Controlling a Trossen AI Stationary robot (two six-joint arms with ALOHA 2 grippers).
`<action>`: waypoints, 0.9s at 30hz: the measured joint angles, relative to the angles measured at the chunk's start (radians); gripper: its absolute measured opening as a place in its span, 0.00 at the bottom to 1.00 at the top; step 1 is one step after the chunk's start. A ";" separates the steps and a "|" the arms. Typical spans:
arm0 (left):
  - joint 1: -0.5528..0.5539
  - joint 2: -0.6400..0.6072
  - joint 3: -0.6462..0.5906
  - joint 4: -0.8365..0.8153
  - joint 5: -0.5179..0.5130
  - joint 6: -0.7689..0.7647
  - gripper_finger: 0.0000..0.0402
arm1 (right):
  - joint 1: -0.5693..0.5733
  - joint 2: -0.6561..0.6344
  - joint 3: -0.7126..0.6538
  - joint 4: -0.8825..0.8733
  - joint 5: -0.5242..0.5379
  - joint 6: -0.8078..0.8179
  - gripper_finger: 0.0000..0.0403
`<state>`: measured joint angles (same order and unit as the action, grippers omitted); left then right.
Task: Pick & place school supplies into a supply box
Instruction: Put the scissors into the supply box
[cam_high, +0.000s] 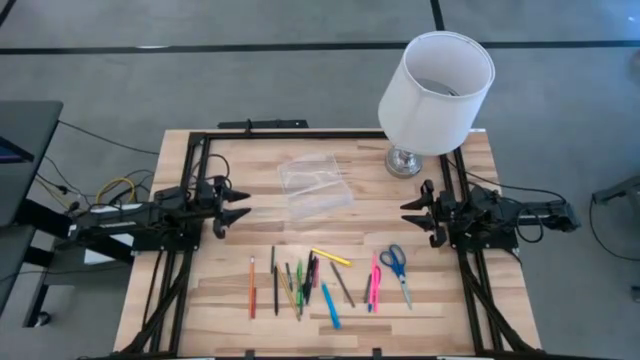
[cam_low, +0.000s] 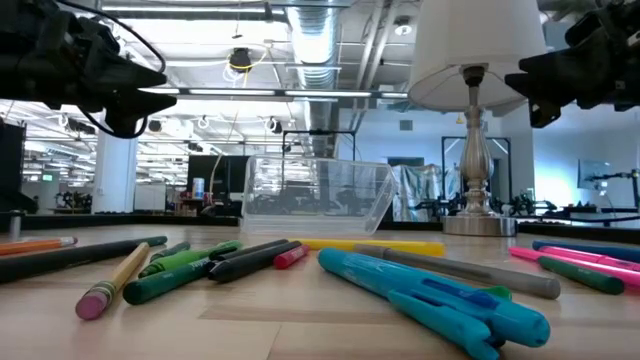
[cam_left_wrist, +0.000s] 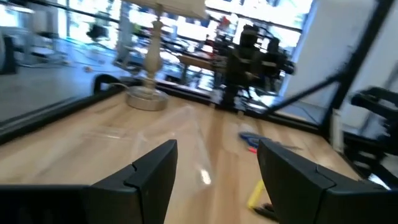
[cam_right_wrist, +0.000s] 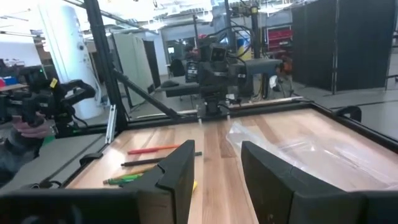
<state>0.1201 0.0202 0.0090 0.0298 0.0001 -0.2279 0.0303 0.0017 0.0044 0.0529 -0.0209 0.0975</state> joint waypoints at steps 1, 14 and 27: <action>-0.006 0.002 0.000 0.000 0.005 0.000 0.55 | 0.000 0.000 0.000 0.001 0.005 -0.001 0.31; -0.042 0.006 0.000 0.002 -0.035 0.403 0.55 | 0.000 0.000 0.000 0.030 0.038 -0.119 0.31; -0.042 0.006 0.007 0.050 -0.455 0.347 0.55 | 0.000 0.000 0.000 0.147 0.180 0.046 0.31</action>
<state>0.0784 0.0261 0.0158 0.0800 -0.4546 0.1187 0.0303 0.0017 0.0044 0.2001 0.1592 0.1433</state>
